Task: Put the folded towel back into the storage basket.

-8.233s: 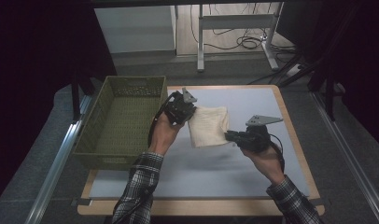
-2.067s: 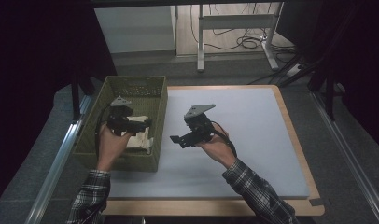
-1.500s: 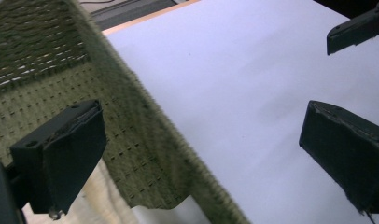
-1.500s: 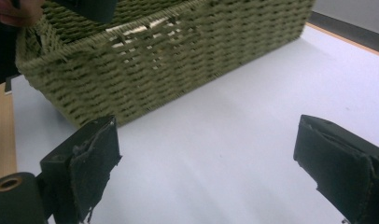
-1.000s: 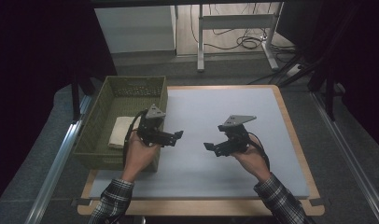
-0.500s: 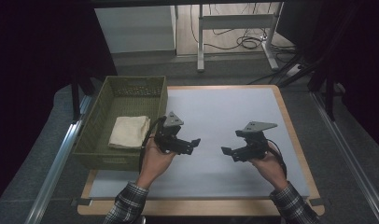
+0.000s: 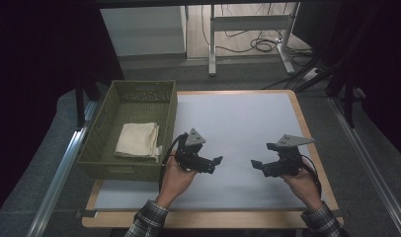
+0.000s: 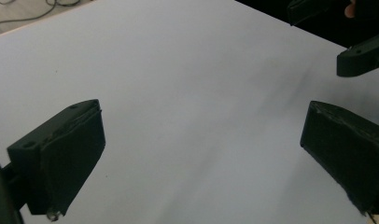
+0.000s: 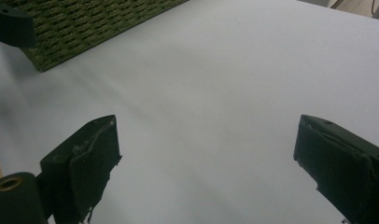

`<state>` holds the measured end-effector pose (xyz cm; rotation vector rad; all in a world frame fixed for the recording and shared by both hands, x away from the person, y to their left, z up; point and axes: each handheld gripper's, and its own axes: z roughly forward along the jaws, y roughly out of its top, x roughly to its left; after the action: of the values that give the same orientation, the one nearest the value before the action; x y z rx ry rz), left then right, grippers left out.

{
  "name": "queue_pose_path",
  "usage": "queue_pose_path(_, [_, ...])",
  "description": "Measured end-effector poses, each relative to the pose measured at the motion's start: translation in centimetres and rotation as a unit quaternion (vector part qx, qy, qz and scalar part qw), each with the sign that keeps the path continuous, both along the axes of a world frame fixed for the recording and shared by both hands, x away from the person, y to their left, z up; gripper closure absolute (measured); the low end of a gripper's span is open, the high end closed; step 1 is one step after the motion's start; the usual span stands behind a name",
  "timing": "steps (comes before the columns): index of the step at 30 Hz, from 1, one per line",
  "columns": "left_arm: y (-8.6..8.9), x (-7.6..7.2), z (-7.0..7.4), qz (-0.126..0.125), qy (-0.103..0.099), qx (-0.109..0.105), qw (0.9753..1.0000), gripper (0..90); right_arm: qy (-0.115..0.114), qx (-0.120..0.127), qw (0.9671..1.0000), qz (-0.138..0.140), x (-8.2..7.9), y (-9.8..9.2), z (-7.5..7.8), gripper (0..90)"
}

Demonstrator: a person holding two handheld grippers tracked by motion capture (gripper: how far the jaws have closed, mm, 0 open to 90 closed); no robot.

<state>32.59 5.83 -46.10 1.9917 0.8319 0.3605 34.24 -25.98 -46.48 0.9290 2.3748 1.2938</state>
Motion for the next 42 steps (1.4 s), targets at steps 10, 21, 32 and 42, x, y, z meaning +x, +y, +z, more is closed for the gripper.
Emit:
queue_pose_path(10, [0.3, -2.8, -3.2, 0.011, 0.000, 0.000, 0.9999, 0.3, 0.001, -0.005, 0.9999, -0.016, -1.8, -1.8, -1.6, 7.0])
queue_pose_path(21, [1.8, -4.9, -6.4, 0.031, 0.007, 0.001, 0.9995, 0.7, -0.002, -0.030, 0.9994, -0.020, -3.2, -2.4, -3.7, 7.0])
queue_pose_path(32, [2.6, -6.2, -8.5, 0.037, 0.025, 0.015, 0.9989, 1.8, 0.010, -0.033, 0.9993, -0.016, -4.5, -2.7, -5.6, 7.0])
queue_pose_path(42, [2.0, -7.1, -9.5, 0.043, 0.034, 0.061, 0.9966, 2.8, 0.016, -0.057, 0.9980, -0.023, -4.9, -3.0, -7.2, 7.0])
